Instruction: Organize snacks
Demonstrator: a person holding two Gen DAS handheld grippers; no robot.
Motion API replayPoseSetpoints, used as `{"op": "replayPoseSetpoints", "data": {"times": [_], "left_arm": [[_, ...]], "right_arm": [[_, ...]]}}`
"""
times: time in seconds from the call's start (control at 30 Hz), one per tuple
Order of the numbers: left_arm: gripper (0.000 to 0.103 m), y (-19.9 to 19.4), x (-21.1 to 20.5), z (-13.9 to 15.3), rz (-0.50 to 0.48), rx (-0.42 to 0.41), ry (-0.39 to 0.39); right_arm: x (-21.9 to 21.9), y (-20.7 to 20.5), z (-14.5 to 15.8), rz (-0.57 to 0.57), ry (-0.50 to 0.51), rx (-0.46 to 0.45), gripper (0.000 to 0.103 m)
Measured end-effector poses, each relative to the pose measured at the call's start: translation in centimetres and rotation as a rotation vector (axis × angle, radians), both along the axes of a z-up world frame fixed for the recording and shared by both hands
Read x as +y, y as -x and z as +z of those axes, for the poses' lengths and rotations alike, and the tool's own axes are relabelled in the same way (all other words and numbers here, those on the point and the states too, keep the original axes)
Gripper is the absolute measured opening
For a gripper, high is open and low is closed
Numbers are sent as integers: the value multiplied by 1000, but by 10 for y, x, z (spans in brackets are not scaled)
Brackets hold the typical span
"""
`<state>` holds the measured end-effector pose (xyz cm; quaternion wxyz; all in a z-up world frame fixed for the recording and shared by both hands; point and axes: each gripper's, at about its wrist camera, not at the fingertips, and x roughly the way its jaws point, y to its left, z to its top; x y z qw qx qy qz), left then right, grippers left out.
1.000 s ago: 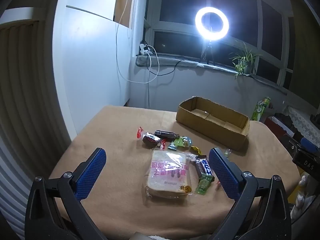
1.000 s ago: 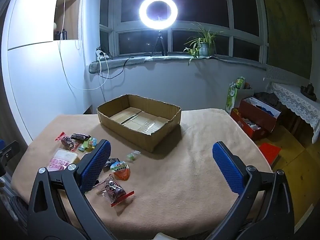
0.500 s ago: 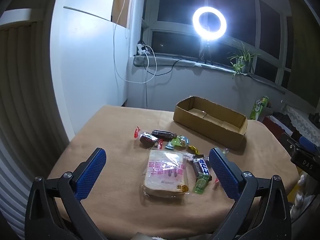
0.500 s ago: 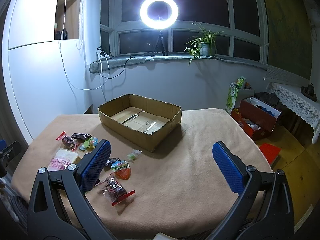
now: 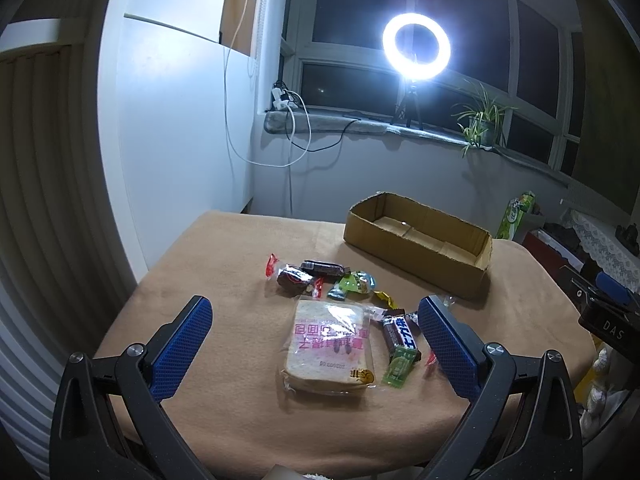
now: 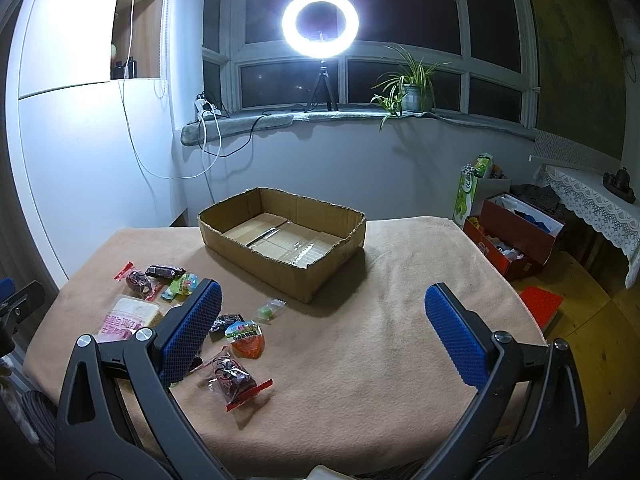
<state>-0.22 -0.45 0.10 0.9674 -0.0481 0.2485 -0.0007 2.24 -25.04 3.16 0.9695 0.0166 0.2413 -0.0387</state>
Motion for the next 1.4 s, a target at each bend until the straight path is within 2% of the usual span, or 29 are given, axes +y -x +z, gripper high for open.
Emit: {"op": "replayPoseSetpoints", "data": {"times": [1.4], "left_arm": [[102,-1,-2,-1,-13,11,8]], "right_arm": [[5,0,-10,6,-2,10,103]]}}
